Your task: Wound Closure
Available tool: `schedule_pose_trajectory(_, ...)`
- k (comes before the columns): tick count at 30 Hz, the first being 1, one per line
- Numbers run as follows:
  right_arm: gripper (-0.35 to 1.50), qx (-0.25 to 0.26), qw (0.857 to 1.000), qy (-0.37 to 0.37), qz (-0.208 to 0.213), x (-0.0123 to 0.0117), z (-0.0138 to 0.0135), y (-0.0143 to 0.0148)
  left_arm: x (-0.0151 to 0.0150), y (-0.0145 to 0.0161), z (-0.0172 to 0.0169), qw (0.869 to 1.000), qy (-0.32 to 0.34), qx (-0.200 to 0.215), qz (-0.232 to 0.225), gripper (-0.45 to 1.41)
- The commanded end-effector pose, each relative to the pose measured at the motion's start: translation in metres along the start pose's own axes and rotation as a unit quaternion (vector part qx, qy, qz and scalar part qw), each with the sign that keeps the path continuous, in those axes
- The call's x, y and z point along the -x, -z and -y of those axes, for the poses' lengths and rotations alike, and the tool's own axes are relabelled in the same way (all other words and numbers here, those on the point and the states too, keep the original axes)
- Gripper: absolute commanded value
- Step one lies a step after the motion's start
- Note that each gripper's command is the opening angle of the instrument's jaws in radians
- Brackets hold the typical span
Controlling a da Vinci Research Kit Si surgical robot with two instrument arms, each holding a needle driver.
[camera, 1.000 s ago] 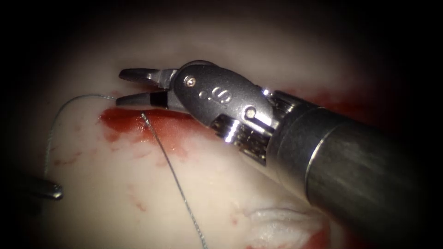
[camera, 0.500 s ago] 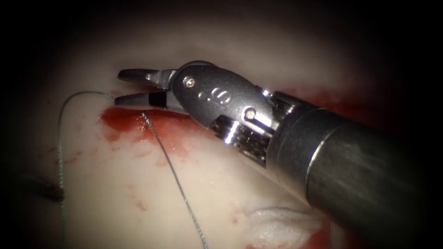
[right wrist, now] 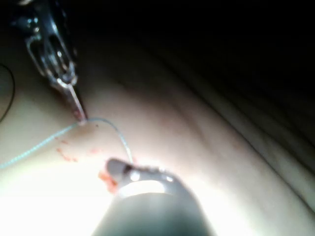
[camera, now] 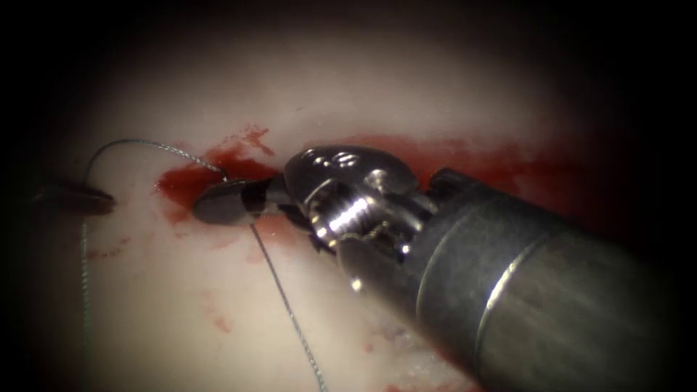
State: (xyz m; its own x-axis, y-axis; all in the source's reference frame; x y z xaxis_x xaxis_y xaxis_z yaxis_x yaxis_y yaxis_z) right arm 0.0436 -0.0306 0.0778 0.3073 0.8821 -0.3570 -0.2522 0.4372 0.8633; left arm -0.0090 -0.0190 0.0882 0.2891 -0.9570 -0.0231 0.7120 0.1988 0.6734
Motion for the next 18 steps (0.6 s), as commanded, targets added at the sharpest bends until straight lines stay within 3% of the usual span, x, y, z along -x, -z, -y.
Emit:
schedule_pose_trajectory(1, -0.35, -0.001, 1.000, 0.006, 0.000, -0.0008, -0.0006, -0.0009, 0.0009, 0.0006, 0.0000, 1.000, 0.019, 0.004, 0.009, 0.27)
schedule_pose_trajectory(3, -0.35, -0.002, 1.000, 0.007, 0.002, -0.0008, -0.0008, -0.0008, 0.0004, 0.0015, -0.0007, 0.999, 0.049, 0.003, 0.010, 0.69)
schedule_pose_trajectory(5, -0.35, -0.002, 1.000, 0.007, 0.002, -0.0008, -0.0008, -0.0007, 0.0001, 0.0033, -0.0014, 0.995, 0.101, -0.009, -0.003, 0.76)
schedule_pose_trajectory(6, -0.35, -0.004, 1.000, 0.007, 0.001, -0.0007, -0.0008, -0.0007, -0.0003, 0.0044, -0.0017, 0.985, 0.172, -0.029, -0.010, 0.77)
schedule_pose_trajectory(7, -0.35, -0.004, 1.000, 0.007, 0.001, -0.0007, -0.0008, -0.0007, -0.0003, 0.0044, -0.0017, 0.985, 0.172, -0.029, -0.010, 0.77)
schedule_pose_trajectory(10, -0.35, -0.003, 1.000, 0.008, 0.001, -0.0006, -0.0008, -0.0008, -0.0020, 0.0049, -0.0017, 0.953, 0.293, -0.063, -0.036, 0.77)
schedule_pose_trajectory(18, -0.35, -0.004, 1.000, 0.006, 0.002, -0.0005, -0.0005, -0.0009, -0.0042, 0.0022, -0.0015, 0.938, 0.332, -0.072, -0.074, 0.81)
